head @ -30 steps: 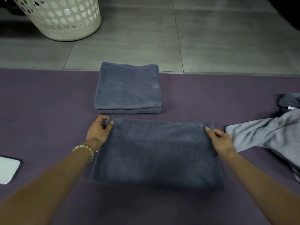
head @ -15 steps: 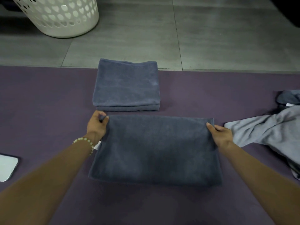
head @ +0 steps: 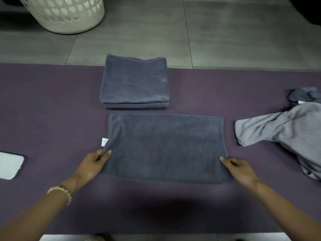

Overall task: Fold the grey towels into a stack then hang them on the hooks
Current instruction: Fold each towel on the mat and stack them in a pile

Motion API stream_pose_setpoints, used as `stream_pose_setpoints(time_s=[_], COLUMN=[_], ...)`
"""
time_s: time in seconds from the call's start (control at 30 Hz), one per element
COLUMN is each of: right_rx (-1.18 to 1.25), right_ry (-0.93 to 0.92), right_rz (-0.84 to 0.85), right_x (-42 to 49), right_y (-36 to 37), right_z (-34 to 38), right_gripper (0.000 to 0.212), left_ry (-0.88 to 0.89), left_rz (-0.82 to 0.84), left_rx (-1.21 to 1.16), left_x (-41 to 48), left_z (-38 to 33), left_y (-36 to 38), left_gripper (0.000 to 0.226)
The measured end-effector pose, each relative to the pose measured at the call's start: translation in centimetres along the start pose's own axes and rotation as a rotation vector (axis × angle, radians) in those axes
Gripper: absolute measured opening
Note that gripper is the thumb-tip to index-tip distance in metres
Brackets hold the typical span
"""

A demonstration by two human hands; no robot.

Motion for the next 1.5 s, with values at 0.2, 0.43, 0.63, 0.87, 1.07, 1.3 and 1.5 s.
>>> stream_pose_setpoints(time_s=[0.2, 0.43, 0.63, 0.87, 1.07, 1.3, 1.5], right_rx=[-0.006, -0.155, -0.505, -0.634, -0.633, 0.085, 0.712], right_ry=[-0.16, -0.37, -0.675, -0.633, -0.67, -0.484, 0.055], right_rz=[-0.282, -0.516, -0.274, -0.228, -0.203, -0.012, 0.349], right_x=[-0.8, -3.6, -4.0, -3.1, -2.9, -3.2, -1.0], right_y=[-0.6, -0.6, 8.1, 10.7, 10.6, 7.0, 6.0], right_z=[-0.2, 2.7, 7.6, 7.1, 7.1, 9.0, 6.5], right_gripper=[0.023, 0.028, 0.068, 0.068, 0.072, 0.019, 0.047], left_ry=[0.083, 0.084, -0.144, -0.177, -0.243, 0.18, 0.334], left_rz=[-0.212, -0.35, -0.29, -0.19, -0.151, 0.074, 0.359], left_rx=[0.171, 0.328, 0.282, 0.026, -0.386, -0.291, -0.397], left_x=[-0.4, -0.1, 2.6, 2.8, 2.1, -0.6, -3.0], left_z=[0.4, 0.2, 0.1, -0.8, 0.2, -14.1, -20.8], left_y=[-1.1, -2.2, -2.8, -0.8, -0.3, 2.0, 11.2], left_gripper=[0.024, 0.034, 0.059, 0.032, 0.019, 0.043, 0.032])
Point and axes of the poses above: each hand's wrist, its own x-axis towards the middle knuckle, its own y-axis out of the palm, z = x × y, the point moved 10 cm from there along x, towards the middle knuckle, and after that the axes turned 8 degrees about y, right-handed, at the moved point
